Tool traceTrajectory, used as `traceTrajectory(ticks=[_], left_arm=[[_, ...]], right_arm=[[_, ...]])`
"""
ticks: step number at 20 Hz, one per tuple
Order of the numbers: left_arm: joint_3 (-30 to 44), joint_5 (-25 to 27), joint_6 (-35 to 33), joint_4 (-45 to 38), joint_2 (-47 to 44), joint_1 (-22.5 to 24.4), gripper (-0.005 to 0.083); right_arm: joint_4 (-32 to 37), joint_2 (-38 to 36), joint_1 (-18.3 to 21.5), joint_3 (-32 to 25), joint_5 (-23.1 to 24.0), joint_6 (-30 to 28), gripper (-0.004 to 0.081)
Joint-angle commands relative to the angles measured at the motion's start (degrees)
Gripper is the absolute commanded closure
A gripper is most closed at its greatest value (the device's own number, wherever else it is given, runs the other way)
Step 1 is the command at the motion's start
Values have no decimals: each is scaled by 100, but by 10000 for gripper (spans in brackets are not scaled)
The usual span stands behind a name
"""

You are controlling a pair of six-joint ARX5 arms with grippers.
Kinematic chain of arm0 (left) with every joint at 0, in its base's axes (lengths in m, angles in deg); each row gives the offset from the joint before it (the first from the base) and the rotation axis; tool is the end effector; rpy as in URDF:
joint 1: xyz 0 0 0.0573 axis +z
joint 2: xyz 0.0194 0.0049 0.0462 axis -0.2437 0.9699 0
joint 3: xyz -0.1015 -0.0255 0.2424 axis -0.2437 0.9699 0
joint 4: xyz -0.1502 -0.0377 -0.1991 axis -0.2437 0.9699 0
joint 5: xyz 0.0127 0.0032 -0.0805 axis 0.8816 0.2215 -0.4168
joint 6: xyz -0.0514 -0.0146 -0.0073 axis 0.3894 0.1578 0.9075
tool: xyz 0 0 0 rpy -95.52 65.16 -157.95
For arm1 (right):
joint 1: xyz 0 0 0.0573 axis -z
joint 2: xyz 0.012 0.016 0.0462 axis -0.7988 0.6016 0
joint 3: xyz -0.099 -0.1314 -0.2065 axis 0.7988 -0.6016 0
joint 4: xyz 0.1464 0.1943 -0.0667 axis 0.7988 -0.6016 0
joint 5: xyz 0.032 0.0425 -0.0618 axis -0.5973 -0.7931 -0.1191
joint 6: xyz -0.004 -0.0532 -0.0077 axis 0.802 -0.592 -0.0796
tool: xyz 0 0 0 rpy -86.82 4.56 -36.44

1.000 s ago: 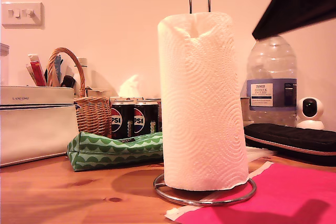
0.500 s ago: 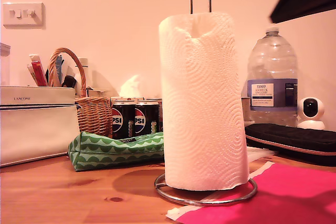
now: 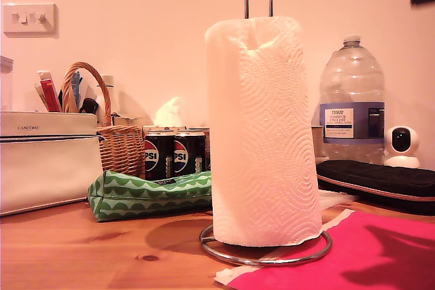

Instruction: Insert the paper towel roll into the metallic stand.

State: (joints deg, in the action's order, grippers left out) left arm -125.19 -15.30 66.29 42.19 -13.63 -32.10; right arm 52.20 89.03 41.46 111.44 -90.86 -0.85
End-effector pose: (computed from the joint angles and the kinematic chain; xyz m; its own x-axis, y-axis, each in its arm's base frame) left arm 0.1867 -0.0703 0.3328 0.7584 -0.5822 -0.2929 0.6270 0.7745 0.0841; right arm 0.1527 0.0340 0.2812 0.9454 0.2903 -0.1481 -0.3021 0.9511 -0.0641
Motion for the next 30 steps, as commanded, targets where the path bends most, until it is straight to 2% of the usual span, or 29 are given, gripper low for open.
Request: traceTrajectory(ticks=[1,7,16,20,30], left_arm=[[452,7,125,-264,-393,83,797],[1460,-48,507,-763,-1523,262,797],[2651,-188,1287,-575,-3069,166,797],[2745,98,1506,-278,-3550,57,797],[2743,111,1508,979,-3654,57,797]], right_arm=[[179,-208,17,-415,26,61,783],[306,-1001,-2,-973,249,197,783],[-769,-1952,-240,-1034,280,326,783],[-1204,-2306,-317,-1034,350,481,783],[-3115,-2400,-317,-992,304,621,783]])
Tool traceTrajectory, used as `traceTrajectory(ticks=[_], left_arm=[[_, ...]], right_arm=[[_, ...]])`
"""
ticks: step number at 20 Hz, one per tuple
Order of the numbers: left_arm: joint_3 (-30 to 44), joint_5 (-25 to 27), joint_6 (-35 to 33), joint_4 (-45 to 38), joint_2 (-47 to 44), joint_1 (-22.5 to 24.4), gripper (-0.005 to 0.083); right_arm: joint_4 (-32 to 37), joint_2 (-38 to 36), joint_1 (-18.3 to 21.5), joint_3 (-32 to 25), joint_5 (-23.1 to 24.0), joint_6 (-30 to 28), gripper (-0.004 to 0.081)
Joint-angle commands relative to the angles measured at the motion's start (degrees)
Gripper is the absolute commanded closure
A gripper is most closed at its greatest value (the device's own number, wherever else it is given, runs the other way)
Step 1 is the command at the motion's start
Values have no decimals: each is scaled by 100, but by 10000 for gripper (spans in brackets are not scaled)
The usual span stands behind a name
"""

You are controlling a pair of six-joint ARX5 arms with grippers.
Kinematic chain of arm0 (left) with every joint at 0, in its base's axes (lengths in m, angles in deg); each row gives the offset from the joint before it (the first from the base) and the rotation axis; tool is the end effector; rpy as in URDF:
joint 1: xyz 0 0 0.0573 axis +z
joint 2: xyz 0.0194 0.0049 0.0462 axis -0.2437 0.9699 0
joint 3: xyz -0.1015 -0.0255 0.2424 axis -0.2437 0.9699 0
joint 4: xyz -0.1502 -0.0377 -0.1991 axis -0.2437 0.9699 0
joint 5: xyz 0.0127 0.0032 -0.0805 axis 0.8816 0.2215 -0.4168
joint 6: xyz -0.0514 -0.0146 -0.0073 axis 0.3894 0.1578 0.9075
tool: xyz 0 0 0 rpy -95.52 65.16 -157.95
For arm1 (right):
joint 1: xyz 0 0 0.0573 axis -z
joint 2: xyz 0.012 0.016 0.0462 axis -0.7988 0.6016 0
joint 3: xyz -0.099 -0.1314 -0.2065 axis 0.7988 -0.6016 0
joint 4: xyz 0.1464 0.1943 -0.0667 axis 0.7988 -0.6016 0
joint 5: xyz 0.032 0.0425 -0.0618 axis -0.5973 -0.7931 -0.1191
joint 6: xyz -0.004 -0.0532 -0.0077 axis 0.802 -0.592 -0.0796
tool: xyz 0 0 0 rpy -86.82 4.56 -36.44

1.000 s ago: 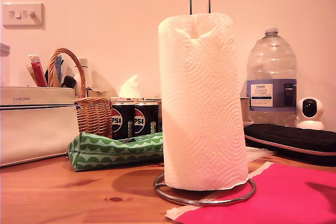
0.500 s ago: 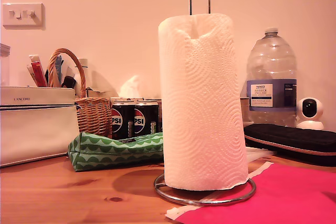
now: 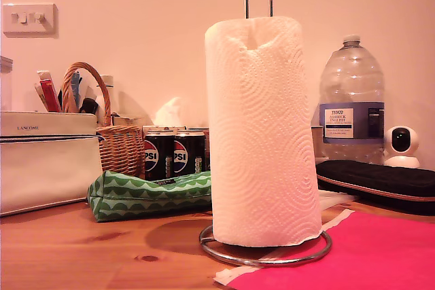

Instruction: Insert the paper towel roll into the metallic stand.

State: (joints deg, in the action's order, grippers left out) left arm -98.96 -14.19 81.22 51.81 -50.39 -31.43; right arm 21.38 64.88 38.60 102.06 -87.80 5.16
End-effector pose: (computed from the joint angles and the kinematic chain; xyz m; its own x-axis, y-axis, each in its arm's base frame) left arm 0.0856 -0.0357 0.2417 0.7805 -0.5588 -0.2804 0.5380 0.8287 -0.1543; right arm 0.0821 0.0224 0.2184 0.8694 0.2666 -0.4160 -0.2750 0.9606 0.0408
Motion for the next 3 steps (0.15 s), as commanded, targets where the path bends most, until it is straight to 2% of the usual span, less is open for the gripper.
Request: traceTrajectory(ticks=[1,3], left_arm=[[120,2,13,164,22,-11,797],[120,0,13,417,22,-11,797]], right_arm=[[-160,15,-31,-55,-2,20,783],[-372,15,-31,-55,-2,17,783]])
